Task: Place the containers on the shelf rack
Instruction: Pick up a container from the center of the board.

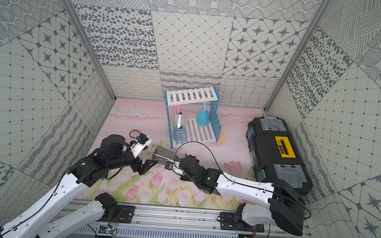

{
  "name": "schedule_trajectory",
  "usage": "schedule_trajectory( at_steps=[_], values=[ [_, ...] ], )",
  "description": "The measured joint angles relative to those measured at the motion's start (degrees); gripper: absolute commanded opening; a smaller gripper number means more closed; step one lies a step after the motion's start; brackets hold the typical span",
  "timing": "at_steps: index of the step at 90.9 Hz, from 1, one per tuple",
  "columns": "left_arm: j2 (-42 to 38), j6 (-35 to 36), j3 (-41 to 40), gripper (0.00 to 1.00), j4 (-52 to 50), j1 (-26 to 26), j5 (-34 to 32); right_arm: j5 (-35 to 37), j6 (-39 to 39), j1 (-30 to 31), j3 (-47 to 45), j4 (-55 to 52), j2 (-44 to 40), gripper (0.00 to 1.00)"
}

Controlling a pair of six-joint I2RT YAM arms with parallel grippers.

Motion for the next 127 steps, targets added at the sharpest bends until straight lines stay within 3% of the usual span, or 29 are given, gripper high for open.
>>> schedule_trajectory(
  at_steps=[19, 36, 107, 121, 127],
  values=[
    [1.44, 13.55, 1.95, 0.99, -2.82, -10.21, -2.45, 2.91, -7.63, 2.36, 0.04, -5.88, -2.47, 0.18],
    [6.05, 20.87, 3.15, 0.99, -5.16, -14.71, -4.83, 3.93, -12.20, 2.78, 0.63, -8.07, -4.15, 0.18],
    [17.11, 31.47, -4.68, 0.98, 3.76, -18.38, -15.23, 3.06, -17.03, 5.81, 1.55, -10.80, -7.04, 0.20],
    [18.23, 31.65, -4.70, 0.77, 4.61, -18.38, -15.26, 3.06, -16.96, 5.81, 1.55, -11.41, -7.06, 0.22],
    [18.23, 31.69, -4.72, 0.73, 4.70, -18.40, -14.99, 3.08, -16.76, 5.81, 1.55, -11.58, -7.26, 0.29]
  ],
)
